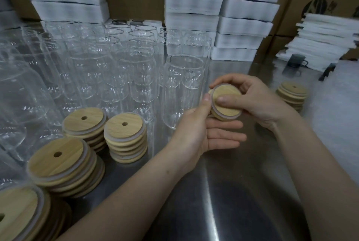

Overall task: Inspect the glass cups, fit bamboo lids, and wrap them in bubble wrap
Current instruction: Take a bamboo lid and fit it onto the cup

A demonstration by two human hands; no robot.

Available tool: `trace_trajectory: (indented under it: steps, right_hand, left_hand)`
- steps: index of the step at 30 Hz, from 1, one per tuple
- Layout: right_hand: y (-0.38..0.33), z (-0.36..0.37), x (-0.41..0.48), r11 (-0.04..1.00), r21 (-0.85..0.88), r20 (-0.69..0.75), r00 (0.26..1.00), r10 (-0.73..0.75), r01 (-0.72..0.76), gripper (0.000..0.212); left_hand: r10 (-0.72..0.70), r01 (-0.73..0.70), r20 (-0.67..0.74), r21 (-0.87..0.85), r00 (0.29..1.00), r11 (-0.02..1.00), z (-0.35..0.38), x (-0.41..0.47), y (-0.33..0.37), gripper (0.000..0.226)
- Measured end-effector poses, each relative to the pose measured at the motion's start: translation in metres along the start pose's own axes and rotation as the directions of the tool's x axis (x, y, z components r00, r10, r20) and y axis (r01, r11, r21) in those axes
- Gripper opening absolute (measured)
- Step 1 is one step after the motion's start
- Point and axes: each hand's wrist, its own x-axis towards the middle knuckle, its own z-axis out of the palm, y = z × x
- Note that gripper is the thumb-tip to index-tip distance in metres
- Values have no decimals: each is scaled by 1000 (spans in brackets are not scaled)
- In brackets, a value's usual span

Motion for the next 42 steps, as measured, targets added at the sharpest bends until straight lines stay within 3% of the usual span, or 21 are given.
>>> trace_trajectory:
  steps: [3,5,7,8,10,12,15,17,21,23,27,34,37,42]
  right_hand:
    - [2,2,3,998,38,-76,996,-51,54,13]
    - [1,3,4,996,55,-149,987,-57,65,11]
    - [2,2,4,993,104,-223,974,-40,65,17]
    - [2,1,4,986,151,-256,966,-23,63,20]
    - [2,-2,3,970,239,-310,951,23,54,21]
    - [4,-3,4,953,302,-341,936,84,24,25]
    - [6,1,7,924,381,-377,908,183,-28,31]
    - [5,5,10,895,446,-400,887,229,-30,33]
    - [5,7,12,854,519,-396,880,261,-19,22]
    - [6,7,12,837,547,-370,890,265,-21,18]
    - [4,11,13,806,592,-357,895,267,-4,34]
    - [2,18,13,825,550,-394,911,124,126,7]
    - [-3,23,15,832,533,-406,909,92,153,25]
    - [-6,32,17,904,348,-561,828,-10,247,26]
  left_hand:
    - [69,-62,-66,104,995,993,4,1,0,49]
    - [278,-198,-151,401,949,895,4,0,-3,43]
    - [593,-328,-95,758,799,564,1,-4,-7,48]
    - [722,-362,-31,849,691,384,0,-7,-8,50]
    - [887,-425,65,892,456,153,0,-11,-5,40]
    - [955,-464,107,885,275,34,-2,-12,1,24]
    - [981,-408,45,912,189,37,-4,-12,6,36]
    - [973,-353,-40,928,227,121,-4,-12,7,51]
    - [845,-253,-237,884,480,392,-10,-4,5,75]
    - [789,-230,-283,855,545,466,-14,1,4,81]
    - [777,-212,-292,855,558,474,-16,5,1,89]
    - [707,-195,-309,822,637,535,-22,14,-7,102]
    - [668,-178,-312,811,675,558,-26,19,-9,109]
    - [675,-201,-316,797,666,570,-29,25,-11,103]
